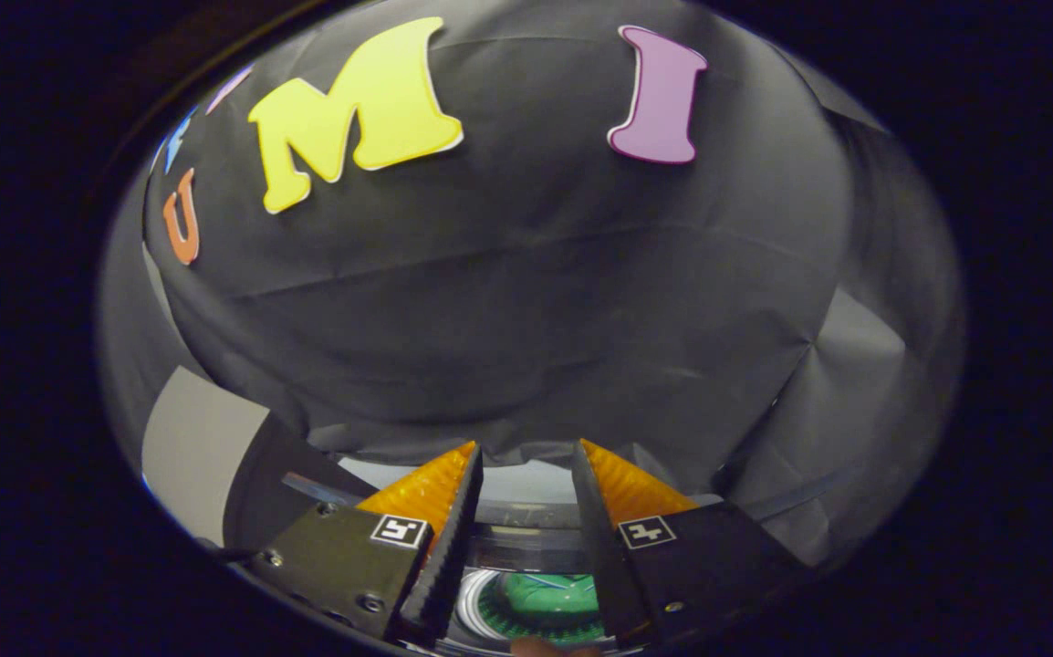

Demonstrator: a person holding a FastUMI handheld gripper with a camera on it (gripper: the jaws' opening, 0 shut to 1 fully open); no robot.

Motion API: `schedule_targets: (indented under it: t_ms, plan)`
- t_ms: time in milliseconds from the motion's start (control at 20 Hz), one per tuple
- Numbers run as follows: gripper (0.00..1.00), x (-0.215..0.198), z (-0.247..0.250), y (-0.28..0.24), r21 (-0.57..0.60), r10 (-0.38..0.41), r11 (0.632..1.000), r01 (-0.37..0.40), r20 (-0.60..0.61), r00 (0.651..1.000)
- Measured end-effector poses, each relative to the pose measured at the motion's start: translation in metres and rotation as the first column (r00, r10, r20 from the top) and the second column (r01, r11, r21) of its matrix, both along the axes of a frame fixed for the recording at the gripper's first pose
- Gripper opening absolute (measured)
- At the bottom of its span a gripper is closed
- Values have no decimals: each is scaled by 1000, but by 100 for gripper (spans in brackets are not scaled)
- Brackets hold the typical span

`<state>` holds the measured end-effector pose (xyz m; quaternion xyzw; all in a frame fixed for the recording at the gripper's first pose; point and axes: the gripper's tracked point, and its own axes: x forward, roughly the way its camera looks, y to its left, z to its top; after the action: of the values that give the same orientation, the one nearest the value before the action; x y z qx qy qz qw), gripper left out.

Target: Put the clothes into the washing machine and then close the washing machine lid.

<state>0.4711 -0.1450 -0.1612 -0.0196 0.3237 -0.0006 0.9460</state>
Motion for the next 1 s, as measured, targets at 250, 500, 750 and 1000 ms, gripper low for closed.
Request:
schedule_targets:
  t_ms: [250, 500, 750, 1000]
  plan:
    - [63, -16, 2, -2, -1, 13, 1000, -13, 60, 998]
    - [63, -37, 2, 0, -11, 3, 1000, -1, 112, 994]
    - [63, -64, -2, 0, -15, -10, 1000, 11, 106, 994]
    - [63, -93, -11, 0, -27, -26, 999, 28, 97, 995]
